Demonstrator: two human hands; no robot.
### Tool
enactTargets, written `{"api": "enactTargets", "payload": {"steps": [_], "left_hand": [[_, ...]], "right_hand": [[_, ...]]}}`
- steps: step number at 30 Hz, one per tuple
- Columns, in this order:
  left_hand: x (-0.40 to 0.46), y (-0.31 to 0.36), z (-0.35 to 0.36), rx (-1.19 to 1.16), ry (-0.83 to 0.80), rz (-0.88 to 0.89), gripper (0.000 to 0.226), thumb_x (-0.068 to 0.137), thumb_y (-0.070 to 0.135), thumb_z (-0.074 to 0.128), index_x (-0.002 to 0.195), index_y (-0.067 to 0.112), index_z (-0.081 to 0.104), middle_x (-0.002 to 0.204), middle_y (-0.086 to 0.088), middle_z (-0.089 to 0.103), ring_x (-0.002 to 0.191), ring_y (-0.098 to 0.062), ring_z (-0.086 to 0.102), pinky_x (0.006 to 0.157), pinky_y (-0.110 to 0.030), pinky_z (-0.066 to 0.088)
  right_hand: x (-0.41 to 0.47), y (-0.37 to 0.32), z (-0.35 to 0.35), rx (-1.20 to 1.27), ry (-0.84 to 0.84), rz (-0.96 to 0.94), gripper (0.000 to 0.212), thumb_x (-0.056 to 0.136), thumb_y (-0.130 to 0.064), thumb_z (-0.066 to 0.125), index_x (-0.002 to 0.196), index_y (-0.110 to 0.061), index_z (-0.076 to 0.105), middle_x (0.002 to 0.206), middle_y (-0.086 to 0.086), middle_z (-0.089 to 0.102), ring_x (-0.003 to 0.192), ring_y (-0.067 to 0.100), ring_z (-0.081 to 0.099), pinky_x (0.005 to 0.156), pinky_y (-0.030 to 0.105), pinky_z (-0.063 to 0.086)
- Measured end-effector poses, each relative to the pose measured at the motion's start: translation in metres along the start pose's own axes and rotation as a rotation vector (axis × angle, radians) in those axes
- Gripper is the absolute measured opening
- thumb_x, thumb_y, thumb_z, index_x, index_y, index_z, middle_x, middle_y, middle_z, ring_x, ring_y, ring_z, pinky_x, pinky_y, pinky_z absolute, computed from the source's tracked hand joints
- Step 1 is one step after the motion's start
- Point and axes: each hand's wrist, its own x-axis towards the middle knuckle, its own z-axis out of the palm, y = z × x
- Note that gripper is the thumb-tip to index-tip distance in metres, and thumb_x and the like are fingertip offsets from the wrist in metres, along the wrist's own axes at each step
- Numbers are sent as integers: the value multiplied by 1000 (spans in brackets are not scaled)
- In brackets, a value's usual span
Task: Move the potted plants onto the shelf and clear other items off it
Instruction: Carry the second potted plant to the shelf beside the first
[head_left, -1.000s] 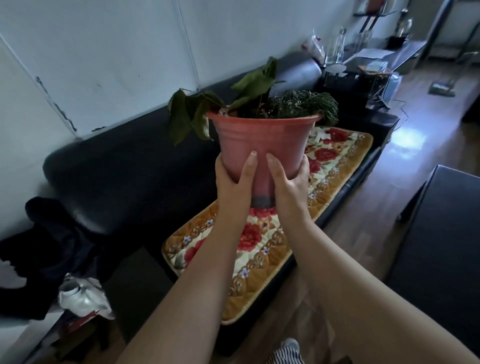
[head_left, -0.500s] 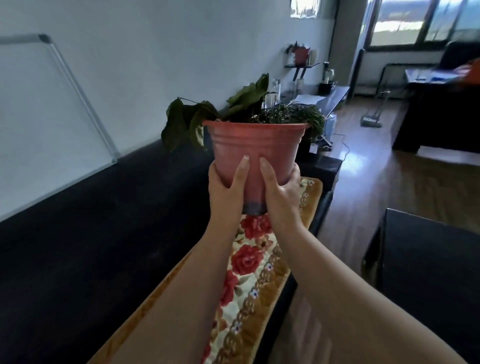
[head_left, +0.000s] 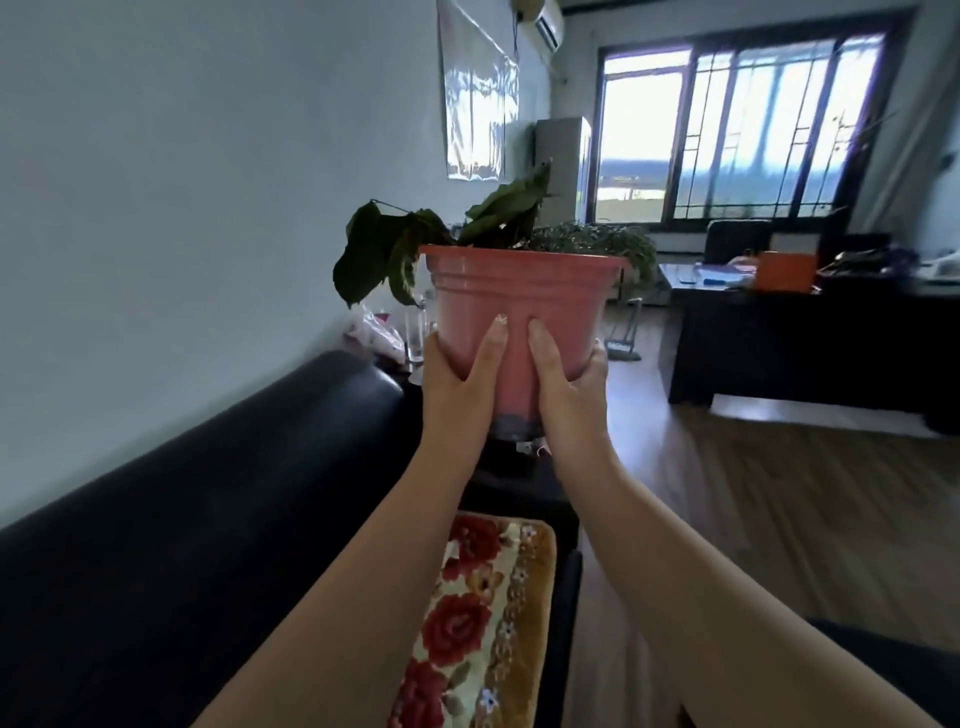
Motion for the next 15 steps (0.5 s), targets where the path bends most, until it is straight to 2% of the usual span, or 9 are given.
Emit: {"api": "enactTargets", "payload": {"steps": [2,5,7,9,12,15], "left_hand": [[36,-8,32,-28,-49,14,54,79,49,59,122,23,39,117,2,54,103,-13,59,81,-26,53],[93,-32,84,-37,-105,14,73,67,61,61,124,20,42,120,-1,58,105,-16,62,87,-33,55],[129,-46,117,-35,-124,28,65,71,58,60,120,20,42,118,-2,59,102,-16,63,87,-34,54],[165,-61,156,-60,-117,37,50,78,53,59,114,22,41,112,1,58,99,-14,62,84,-30,54],[216,-85,207,-79,-79,47,42,82,46,57,113,23,41,110,2,58,100,-13,62,84,-28,54],[272,-111,255,-58,-76,60,43,81,47,59,112,25,40,115,1,57,104,-15,60,92,-33,51]], "right_hand": [[46,-1,-9,5,45,-21,94,45,-69,65,122,-20,46,113,0,64,101,16,64,90,39,54],[116,5,-31,-26,97,-50,96,44,-71,63,123,-19,44,114,0,63,101,16,64,90,38,54],[162,10,-45,-42,105,-82,92,50,-68,65,123,-17,45,114,0,64,99,15,64,87,33,55],[214,15,-61,-56,95,-105,78,63,-59,70,123,-15,46,115,1,63,97,13,64,81,23,55],[290,28,-82,-45,73,-113,67,64,-59,70,113,-22,44,113,-2,62,100,13,63,86,30,54],[364,44,-99,-24,49,-117,60,69,-54,69,112,-24,41,110,-4,60,97,9,62,85,28,53]]}}
